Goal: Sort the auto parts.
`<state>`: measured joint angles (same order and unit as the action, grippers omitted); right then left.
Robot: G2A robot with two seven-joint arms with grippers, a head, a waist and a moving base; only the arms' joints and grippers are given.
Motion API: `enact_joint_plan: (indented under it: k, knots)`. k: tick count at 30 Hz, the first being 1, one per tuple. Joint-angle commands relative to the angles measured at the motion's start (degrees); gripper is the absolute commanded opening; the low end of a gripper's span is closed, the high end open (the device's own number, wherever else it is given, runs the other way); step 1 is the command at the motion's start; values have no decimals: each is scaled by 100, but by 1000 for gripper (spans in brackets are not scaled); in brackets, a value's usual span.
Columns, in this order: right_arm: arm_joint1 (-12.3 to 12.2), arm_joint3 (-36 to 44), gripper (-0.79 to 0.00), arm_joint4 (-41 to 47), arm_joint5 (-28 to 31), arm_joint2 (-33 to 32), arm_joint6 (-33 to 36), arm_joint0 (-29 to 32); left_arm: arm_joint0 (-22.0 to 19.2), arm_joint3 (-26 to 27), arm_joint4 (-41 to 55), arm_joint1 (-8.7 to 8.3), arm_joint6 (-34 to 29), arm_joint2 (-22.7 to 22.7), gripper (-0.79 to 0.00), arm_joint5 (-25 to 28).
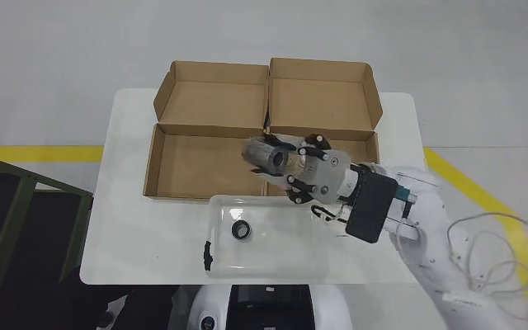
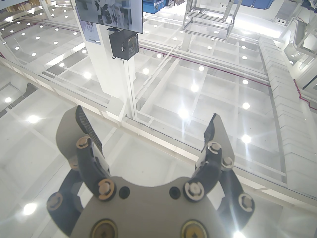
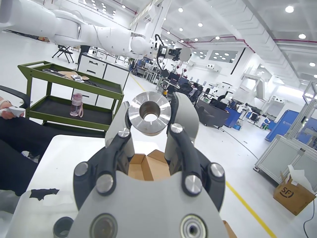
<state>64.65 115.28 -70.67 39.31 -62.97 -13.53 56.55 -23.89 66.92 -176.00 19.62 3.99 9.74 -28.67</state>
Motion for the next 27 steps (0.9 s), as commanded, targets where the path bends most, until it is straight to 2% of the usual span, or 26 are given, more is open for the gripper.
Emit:
enact_joint_plan:
  k: [1, 17, 27]
  knots:
    - [20, -53, -785, 52, 4, 103, 130, -71, 0, 0, 0, 0, 0, 0, 0, 0]
    - [316, -1080, -785, 336, 48, 1309, 1172, -802, 0, 0, 0, 0, 0, 0, 0, 0]
    - [630, -2046, -785, 721, -67, 2053, 1778, -1465, 0, 0, 0, 0, 0, 0, 0, 0]
